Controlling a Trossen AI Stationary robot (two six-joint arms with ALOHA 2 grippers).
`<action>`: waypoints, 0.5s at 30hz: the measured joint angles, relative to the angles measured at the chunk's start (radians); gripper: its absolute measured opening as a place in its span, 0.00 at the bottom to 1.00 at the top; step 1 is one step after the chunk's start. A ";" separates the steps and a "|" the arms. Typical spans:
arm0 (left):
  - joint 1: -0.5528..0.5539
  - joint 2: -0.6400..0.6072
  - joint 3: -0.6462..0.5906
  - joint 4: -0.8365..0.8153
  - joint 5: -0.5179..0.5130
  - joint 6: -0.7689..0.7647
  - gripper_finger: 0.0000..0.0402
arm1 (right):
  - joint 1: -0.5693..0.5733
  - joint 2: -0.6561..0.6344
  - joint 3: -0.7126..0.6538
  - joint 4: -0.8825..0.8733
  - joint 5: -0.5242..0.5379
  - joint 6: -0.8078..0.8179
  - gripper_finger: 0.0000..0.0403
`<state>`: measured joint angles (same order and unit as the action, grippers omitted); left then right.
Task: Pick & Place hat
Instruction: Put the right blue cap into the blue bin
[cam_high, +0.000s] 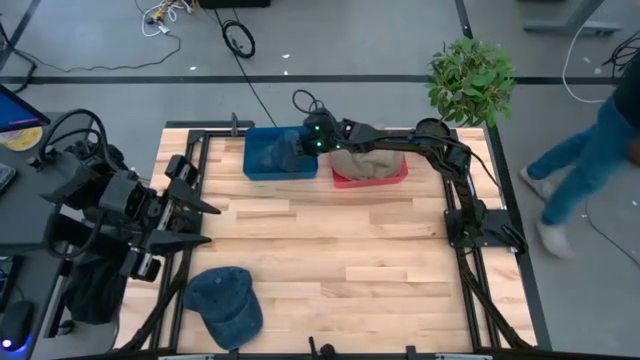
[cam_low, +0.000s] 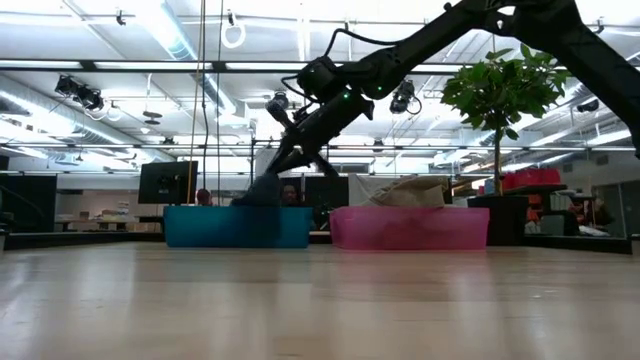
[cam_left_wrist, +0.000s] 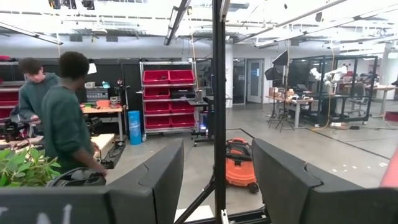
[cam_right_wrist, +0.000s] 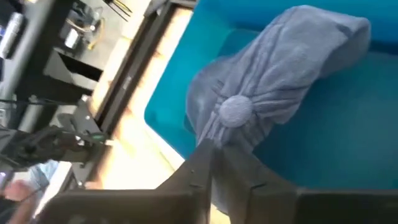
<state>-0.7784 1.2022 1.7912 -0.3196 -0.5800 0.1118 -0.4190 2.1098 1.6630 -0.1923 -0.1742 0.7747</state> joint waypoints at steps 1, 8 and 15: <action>0.000 0.000 0.000 0.000 0.000 0.004 0.48 | 0.000 0.000 0.000 0.013 -0.001 0.002 0.09; 0.000 0.000 0.000 0.000 0.000 0.005 0.48 | -0.020 0.000 0.000 0.064 -0.074 0.000 0.30; 0.000 0.000 0.000 0.000 0.000 0.005 0.48 | -0.049 -0.007 0.000 0.000 -0.200 -0.004 0.48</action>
<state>-0.7784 1.2022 1.7912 -0.3193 -0.5800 0.1171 -0.4678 2.1030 1.6627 -0.1919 -0.3739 0.7708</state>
